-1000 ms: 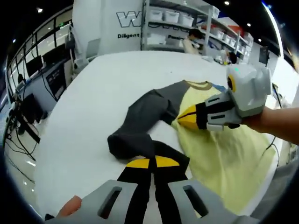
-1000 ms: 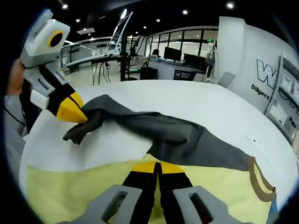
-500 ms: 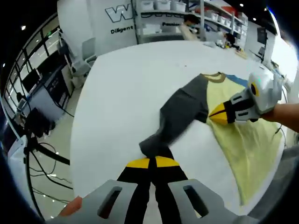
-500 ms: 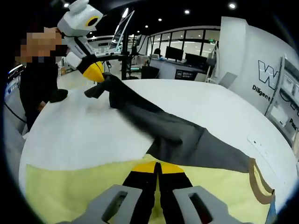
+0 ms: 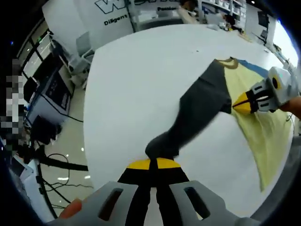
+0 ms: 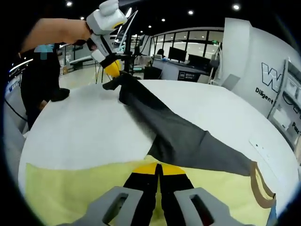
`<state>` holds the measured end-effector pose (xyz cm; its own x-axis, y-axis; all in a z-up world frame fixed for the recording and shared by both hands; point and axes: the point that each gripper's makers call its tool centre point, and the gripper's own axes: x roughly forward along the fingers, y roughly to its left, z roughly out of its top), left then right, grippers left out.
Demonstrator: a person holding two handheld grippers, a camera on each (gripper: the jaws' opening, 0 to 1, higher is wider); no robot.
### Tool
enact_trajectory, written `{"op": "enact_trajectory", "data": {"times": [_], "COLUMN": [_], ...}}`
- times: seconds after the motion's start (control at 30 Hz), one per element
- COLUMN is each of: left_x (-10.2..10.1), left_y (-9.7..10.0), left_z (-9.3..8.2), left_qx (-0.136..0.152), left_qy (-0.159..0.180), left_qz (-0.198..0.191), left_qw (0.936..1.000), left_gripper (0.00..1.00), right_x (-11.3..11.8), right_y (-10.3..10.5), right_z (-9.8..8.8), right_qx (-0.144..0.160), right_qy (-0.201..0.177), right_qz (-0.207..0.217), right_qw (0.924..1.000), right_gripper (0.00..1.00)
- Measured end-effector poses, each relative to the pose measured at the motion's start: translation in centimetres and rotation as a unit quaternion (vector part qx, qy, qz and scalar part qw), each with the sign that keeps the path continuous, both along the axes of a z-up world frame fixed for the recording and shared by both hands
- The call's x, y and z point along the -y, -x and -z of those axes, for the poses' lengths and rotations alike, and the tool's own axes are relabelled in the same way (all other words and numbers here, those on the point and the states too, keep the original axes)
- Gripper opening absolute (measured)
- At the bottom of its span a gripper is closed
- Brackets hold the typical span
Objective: Fold the garment on the visible template until the final outline fits inside the template.
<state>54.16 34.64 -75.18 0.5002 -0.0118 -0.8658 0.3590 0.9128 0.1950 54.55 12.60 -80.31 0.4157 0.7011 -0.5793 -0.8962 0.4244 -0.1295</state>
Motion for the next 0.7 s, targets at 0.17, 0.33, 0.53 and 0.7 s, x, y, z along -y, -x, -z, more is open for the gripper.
{"op": "enact_trajectory", "data": {"times": [0.17,0.33,0.53,0.7], "left_x": [-1.8,-2.7,-3.0,-3.4], "left_y": [-0.7,-1.1,-2.3,-3.1], "left_z": [0.6,1.3,1.7,2.1], "left_qx": [-0.007,-0.01,-0.002,0.005], "left_qy": [-0.004,0.0,-0.013,-0.059], "left_qz": [-0.018,-0.031,-0.031,-0.007], "left_qw": [0.9998,0.9995,0.9994,0.9982], "left_gripper": [0.0,0.0,0.0,0.0], "right_x": [0.0,0.0,0.0,0.0], "right_y": [0.0,0.0,0.0,0.0], "right_z": [0.0,0.0,0.0,0.0], "right_qx": [0.002,0.003,0.006,0.008], "right_qy": [0.0,0.001,0.001,0.002], "right_qz": [-0.003,-0.007,-0.01,-0.011], "right_qw": [1.0,1.0,0.9999,0.9999], "right_gripper": [0.0,0.0,0.0,0.0]}}
